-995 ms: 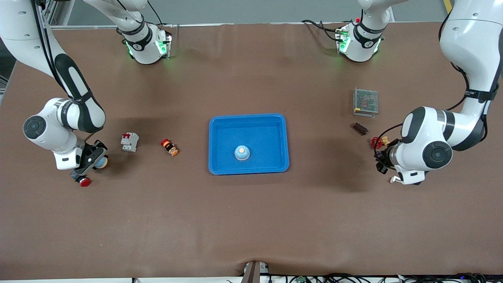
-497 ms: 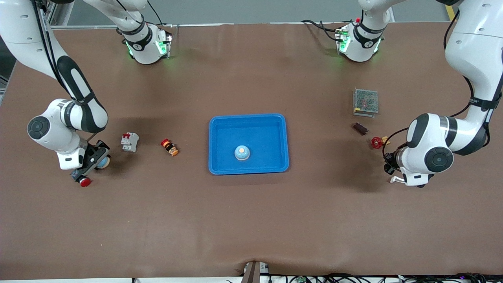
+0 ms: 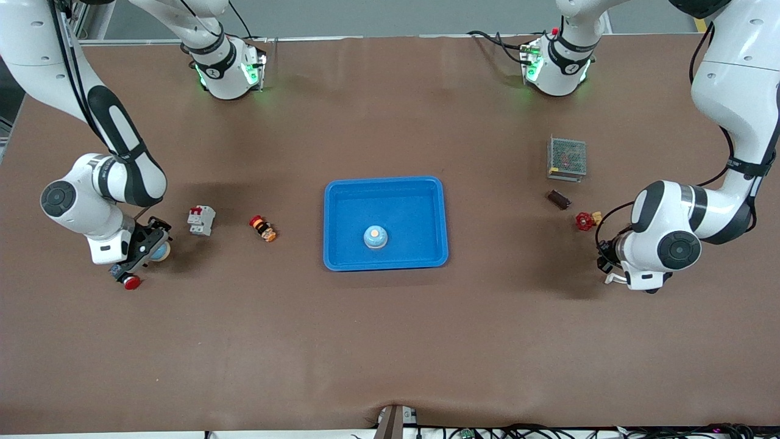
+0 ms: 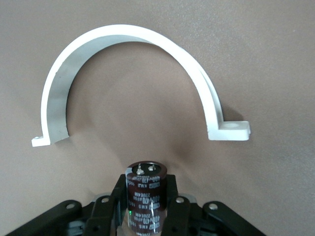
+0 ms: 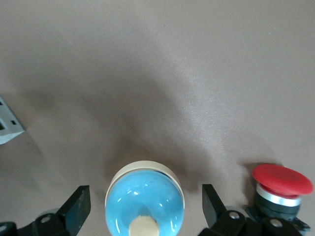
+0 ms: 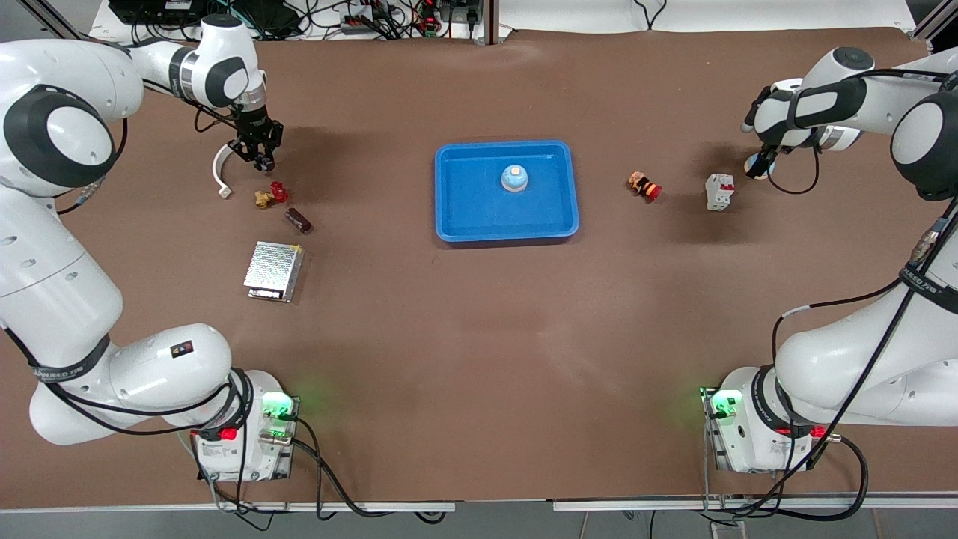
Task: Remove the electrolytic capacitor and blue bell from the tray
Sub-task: 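Lower the bell near the red button while the left gripper lowers the capacitor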
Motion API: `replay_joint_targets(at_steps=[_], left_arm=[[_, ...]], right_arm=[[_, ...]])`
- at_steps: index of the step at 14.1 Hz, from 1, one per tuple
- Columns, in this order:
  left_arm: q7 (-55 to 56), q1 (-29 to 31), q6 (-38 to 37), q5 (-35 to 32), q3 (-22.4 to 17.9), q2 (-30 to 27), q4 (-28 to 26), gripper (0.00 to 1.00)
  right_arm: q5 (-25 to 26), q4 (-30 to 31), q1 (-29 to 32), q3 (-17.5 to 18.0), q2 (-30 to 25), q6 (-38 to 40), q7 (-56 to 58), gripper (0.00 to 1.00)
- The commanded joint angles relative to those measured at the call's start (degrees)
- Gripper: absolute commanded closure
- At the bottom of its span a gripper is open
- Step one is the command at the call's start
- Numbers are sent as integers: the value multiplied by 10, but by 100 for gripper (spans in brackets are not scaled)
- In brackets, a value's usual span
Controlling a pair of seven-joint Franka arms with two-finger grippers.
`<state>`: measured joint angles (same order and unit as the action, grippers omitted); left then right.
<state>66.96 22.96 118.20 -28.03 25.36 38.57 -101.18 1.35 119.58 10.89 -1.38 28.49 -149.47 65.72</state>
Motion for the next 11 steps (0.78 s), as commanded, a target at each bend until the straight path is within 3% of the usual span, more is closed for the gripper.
replay_joint_targets(at_steps=[1,3,5,11], left_arm=[[-7,4,4,-12,6,5,4,37],[-9,2,4,-13,6,5,9,12],[-9,0,3,-12,7,2,17,0],[-14,-6,-27,-5,29,-15,55,0]], right_arm=[[-3,-49,6,9,-35,109,1,0],[-4,-104,0,9,-43,188,-1,0],[-5,-158,-10,9,-46,264,-17,0],[-5,-312,-87,9,-61,481,-191,0]])
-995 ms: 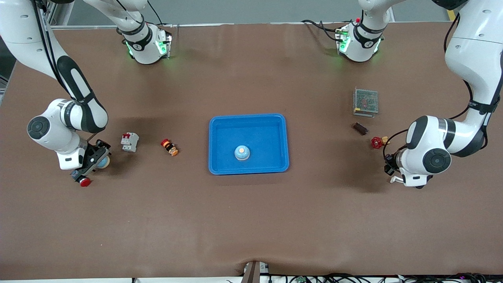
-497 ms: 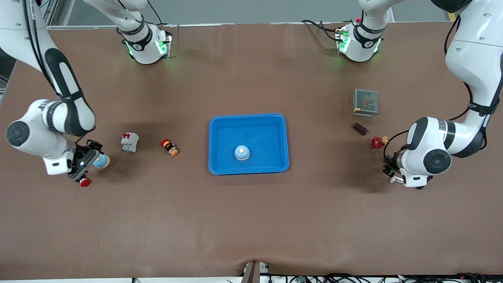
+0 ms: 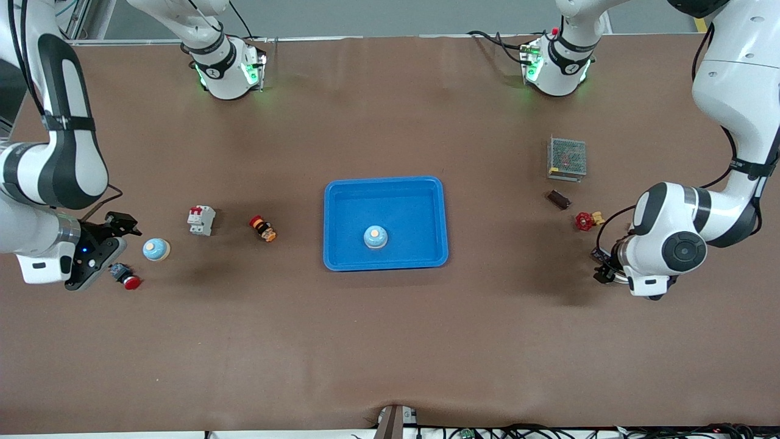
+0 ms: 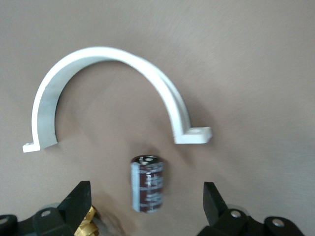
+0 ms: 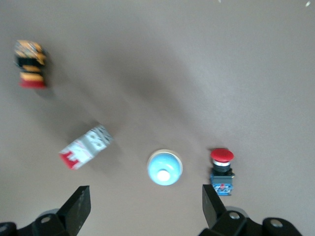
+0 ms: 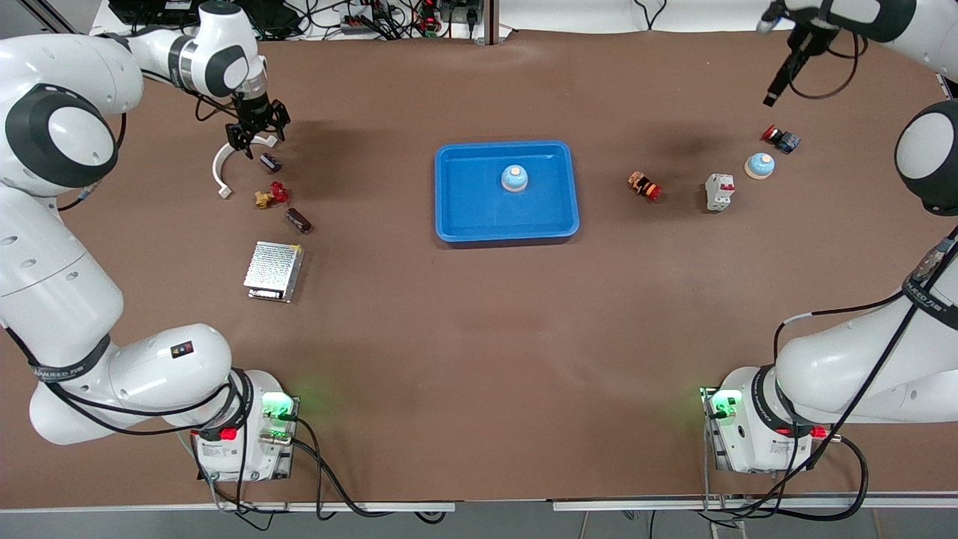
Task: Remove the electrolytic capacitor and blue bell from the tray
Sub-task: 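Open the right gripper and return to the tray while the left gripper releases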
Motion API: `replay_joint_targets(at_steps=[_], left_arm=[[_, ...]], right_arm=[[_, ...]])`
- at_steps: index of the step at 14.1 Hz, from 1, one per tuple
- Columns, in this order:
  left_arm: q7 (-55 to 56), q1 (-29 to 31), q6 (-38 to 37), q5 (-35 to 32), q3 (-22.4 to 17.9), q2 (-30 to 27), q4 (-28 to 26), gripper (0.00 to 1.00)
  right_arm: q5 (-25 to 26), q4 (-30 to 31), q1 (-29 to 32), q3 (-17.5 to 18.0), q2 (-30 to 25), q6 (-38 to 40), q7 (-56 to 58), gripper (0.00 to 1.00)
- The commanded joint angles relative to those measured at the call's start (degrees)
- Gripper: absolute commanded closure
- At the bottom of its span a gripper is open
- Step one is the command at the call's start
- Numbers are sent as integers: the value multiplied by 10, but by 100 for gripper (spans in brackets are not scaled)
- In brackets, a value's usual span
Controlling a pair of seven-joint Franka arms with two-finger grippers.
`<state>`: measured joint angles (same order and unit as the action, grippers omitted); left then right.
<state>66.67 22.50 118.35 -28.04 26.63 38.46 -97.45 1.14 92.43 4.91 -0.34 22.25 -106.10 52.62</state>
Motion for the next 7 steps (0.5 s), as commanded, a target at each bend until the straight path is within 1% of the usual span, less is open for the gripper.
replay_joint_targets(at_steps=[1,3,6,7], left_arm=[[-20,-2,-48,-4,23,-15,37,0],[-37,-2,-80,-3,37,-15,68,0],[-71,5,-82,-4,52,-30,76,0],[-85,5,-82,-4,53,-38,81,0]], right_arm=[[-3,-58,-46,-2,2,68,-101,0],[-4,-80,-83,-1,-2,89,-179,0],[-6,-81,-135,-1,-17,90,-283,0],[-22,-81,-150,-1,-19,91,-322,0]])
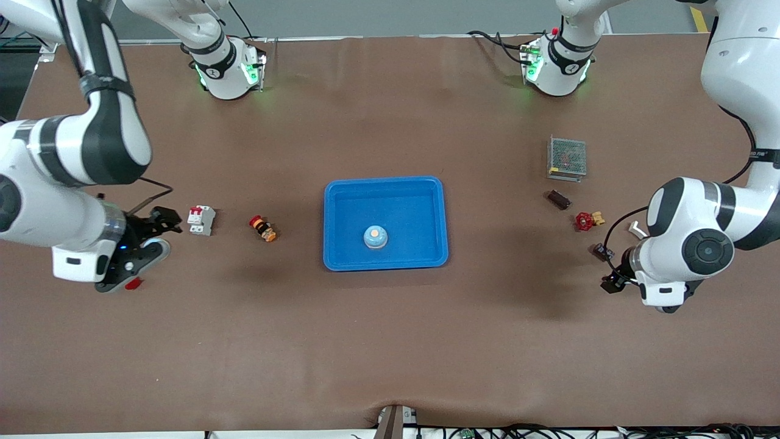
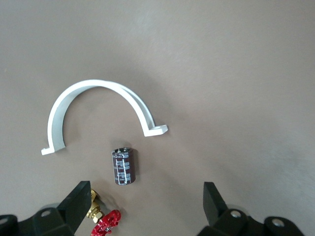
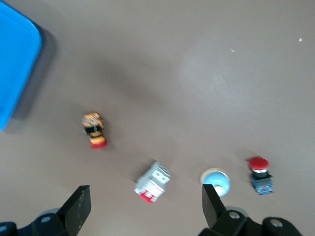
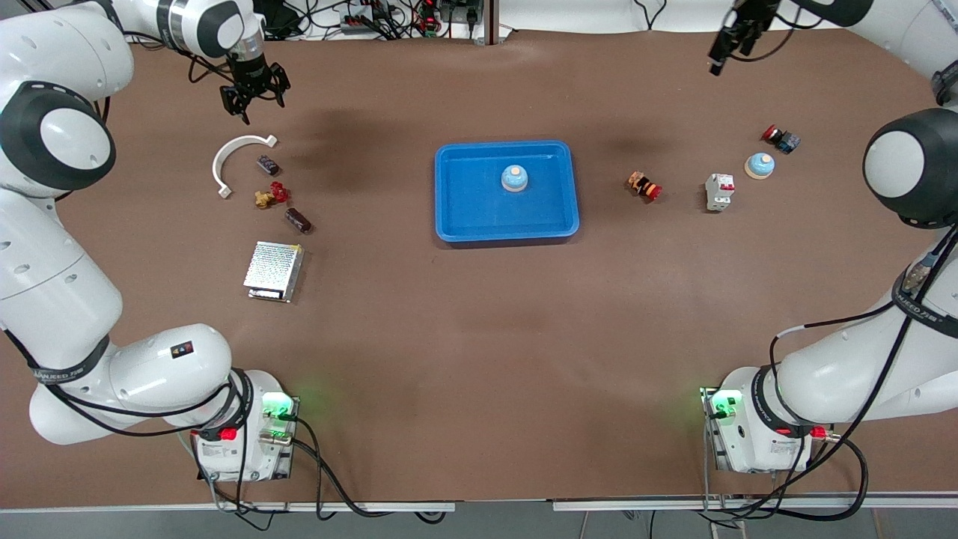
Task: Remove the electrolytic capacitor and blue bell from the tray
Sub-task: 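Open the right gripper and return to the tray while the left gripper releases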
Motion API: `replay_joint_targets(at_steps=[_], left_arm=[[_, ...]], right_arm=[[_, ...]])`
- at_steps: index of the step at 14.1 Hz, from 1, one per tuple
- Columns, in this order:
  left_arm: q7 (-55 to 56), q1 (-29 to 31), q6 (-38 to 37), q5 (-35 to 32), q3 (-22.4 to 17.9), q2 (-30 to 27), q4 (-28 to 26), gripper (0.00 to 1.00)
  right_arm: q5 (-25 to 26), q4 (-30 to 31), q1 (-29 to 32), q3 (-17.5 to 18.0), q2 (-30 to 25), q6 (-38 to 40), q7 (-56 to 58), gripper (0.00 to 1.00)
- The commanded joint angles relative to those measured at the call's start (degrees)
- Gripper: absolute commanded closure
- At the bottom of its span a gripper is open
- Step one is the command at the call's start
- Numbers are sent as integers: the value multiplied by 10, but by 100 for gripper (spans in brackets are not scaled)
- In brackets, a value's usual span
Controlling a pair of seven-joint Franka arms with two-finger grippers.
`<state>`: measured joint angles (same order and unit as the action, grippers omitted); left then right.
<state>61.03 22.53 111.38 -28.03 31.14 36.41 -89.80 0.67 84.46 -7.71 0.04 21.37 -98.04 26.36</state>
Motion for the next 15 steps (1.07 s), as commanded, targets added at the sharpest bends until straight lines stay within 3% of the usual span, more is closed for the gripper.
replay_joint_targets(at_steps=[1,7,15], left_arm=[[-49,5,-13,-3,8,-26,8,0],[-189,6,-13,-3,26,-56,37,0],[-277,16,-22,28,62,-104,55,0]], right_arm=[[-31,-2,-35,-5,-12,12,-95,0],[-81,-2,-120,-6,-11,-5,-319,0],[-78,0,-235,-7,22,-135,-568,0]])
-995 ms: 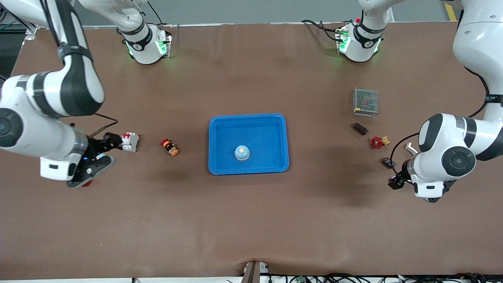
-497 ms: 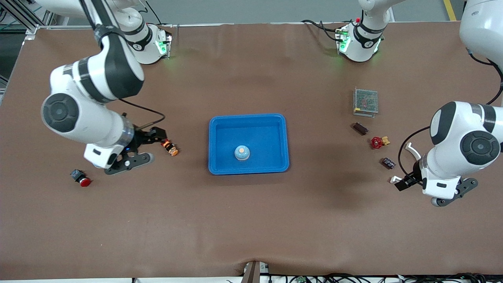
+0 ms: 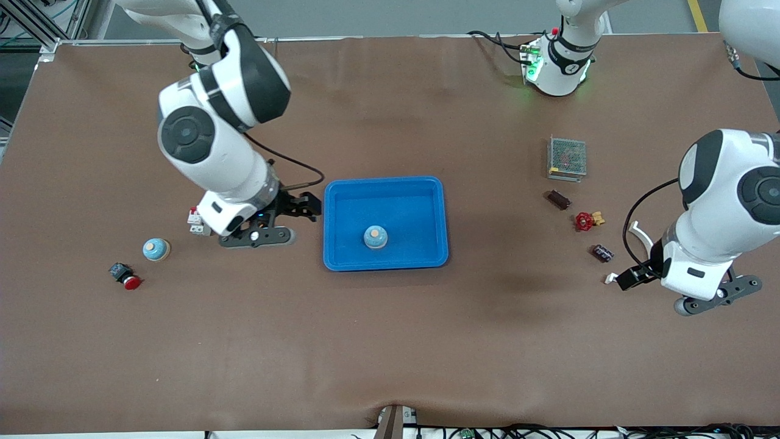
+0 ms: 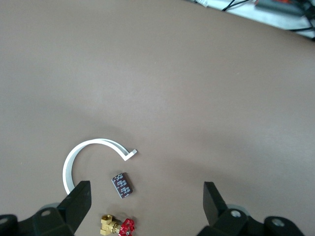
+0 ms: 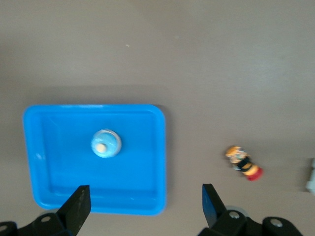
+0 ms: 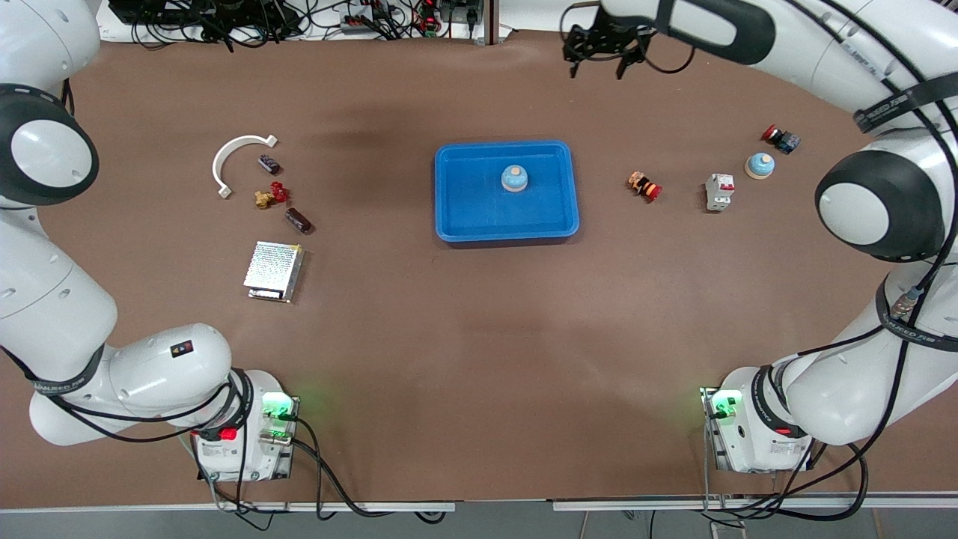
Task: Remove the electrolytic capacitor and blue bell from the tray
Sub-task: 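Open the right gripper and return to the tray while the left gripper releases, then grasp the second bell with the right gripper while the left gripper withdraws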
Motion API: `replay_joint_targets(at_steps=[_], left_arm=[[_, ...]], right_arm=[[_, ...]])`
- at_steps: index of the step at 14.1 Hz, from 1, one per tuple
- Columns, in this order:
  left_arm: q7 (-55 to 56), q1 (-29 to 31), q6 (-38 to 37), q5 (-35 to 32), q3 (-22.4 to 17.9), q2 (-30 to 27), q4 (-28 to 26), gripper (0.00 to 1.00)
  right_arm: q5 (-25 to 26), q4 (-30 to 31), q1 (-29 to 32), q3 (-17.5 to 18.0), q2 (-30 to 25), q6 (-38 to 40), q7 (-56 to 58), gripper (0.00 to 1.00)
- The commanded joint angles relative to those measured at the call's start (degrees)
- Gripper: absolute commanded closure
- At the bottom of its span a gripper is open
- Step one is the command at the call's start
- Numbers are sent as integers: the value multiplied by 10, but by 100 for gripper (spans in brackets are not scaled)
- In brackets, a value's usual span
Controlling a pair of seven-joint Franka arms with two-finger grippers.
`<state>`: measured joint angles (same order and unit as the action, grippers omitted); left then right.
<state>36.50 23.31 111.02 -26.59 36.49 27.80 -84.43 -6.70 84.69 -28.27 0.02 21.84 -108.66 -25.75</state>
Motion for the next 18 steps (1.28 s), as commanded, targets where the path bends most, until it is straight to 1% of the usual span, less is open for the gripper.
replay_joint_targets(at_steps=[1,2,3,4,6,7,8,11,12,13,14,16,18], left_arm=[[-66,-2,-24,18,5,-29,1,0],[-89,-16,-26,25,0,-47,1,0],[-96,-30,-33,39,-17,-57,0,0],[-102,-55,-48,63,-42,-77,0,0],[-150,-118,-72,114,-125,-119,-2,0],[-180,-135,-81,136,-155,-135,-2,0],[-192,-146,-93,156,-173,-155,-5,0],[-214,-211,-138,162,-239,-201,-6,0],[-236,-222,-148,163,-254,-212,-8,0],[-261,-226,-160,163,-258,-223,-12,0],[-283,-235,-165,163,-272,-231,-14,0],[-293,-269,-176,173,-316,-259,-32,0],[-300,-270,-187,207,-326,-279,-42,0]], right_arm=[[-3,-2,-38,-7,29,-50,-66,0],[-3,-2,-44,-7,41,-71,-83,0],[-3,-2,-52,-7,52,-89,-95,0],[-2,-2,-63,-7,65,-103,-108,0],[1,-2,-78,-7,86,-126,-122,0],[3,-2,-79,-7,94,-126,-121,0],[7,-2,-80,-7,99,-126,-120,0],[10,0,-88,-7,119,-126,-117,0],[14,0,-97,-7,124,-126,-117,0],[18,0,-101,-7,131,-130,-118,0],[17,1,-104,-7,136,-139,-119,0],[17,1,-111,-7,149,-155,-119,0],[18,2,-118,-7,163,-174,-118,0]])
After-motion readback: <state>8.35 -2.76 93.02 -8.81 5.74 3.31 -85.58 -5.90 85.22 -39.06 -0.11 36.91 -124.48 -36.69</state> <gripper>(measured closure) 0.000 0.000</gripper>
